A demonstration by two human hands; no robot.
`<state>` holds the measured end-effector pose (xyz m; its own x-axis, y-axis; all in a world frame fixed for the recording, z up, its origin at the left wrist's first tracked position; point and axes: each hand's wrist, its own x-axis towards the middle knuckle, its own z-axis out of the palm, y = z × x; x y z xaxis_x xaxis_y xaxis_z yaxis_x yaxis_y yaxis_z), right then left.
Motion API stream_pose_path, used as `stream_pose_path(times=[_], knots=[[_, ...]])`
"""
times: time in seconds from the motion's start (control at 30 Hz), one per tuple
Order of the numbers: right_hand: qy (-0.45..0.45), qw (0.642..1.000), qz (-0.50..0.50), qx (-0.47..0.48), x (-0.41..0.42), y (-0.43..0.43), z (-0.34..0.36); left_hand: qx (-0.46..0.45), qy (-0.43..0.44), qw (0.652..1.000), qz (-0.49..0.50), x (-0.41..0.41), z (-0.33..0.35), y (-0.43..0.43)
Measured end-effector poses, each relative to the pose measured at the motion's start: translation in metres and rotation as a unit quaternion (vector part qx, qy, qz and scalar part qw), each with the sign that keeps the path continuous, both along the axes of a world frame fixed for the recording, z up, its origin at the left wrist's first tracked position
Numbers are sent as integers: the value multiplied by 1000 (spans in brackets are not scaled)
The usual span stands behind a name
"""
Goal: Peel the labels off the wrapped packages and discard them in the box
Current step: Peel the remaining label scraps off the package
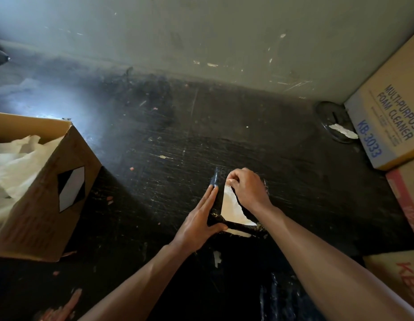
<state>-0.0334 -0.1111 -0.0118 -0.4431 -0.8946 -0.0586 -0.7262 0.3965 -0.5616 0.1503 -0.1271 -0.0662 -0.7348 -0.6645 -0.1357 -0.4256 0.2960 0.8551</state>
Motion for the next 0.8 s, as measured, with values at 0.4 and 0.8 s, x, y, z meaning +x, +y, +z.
stream_pose_path(times=[0.4,0.8], knots=[[-111,993,21,-37,-14,24,29,-7,-22,1000,-14,-1,3,-4],[-87,992,-24,-89,-38,58,90,-3,-45,999,-14,1,14,-1]])
